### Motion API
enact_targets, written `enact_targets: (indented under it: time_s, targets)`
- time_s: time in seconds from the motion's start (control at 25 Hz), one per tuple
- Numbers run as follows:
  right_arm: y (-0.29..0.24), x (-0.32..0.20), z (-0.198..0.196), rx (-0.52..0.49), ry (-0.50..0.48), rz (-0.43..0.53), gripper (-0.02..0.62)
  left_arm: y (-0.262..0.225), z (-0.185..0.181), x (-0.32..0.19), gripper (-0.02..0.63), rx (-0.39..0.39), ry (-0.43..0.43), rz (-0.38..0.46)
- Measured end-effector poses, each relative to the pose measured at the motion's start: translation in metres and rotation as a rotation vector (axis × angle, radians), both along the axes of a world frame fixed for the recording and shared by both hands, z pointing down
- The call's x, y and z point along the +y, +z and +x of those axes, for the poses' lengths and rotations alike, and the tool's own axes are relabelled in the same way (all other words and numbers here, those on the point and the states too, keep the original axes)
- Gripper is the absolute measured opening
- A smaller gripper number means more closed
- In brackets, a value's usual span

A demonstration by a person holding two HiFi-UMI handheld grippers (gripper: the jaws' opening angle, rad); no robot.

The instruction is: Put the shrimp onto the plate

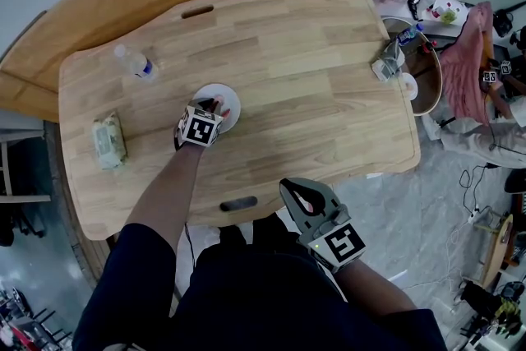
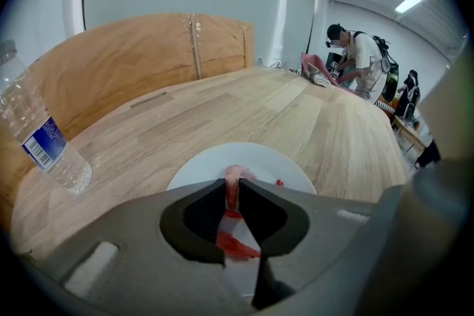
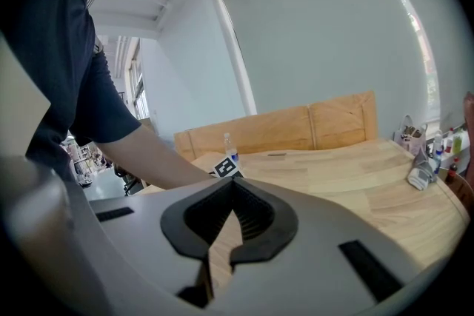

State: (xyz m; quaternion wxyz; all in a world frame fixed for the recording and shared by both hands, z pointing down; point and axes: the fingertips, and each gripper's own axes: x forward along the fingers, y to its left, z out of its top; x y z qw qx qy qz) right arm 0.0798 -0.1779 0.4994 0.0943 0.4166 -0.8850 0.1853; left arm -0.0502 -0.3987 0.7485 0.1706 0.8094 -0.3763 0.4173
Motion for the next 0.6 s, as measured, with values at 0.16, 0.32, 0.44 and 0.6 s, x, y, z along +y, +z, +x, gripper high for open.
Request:
enact_targets:
  time_s: [0.16,0.32,0.44,0.6]
  targets:
    - [-0.001,0.002,0.002,0.008,0.002,0.005,0.011,0.000,0.000,0.001,0.052,-0.007,0.004,0.000]
    - [-0.004,0.003,0.004,0.006,0.009,0.013,0.011,0.002,0.000,-0.001,0.052,-0.003,0.008,0.004]
    - [-0.006,0.005,0.005,0.006,0.008,0.018,0.011,-0.002,0.001,0.001,0.057,0.008,0.007,0.006]
    - [-0.011,0.007,0.004,0.001,0.000,0.032,0.011,-0.019,0.003,0.002,0.057,0.046,-0.005,0.036]
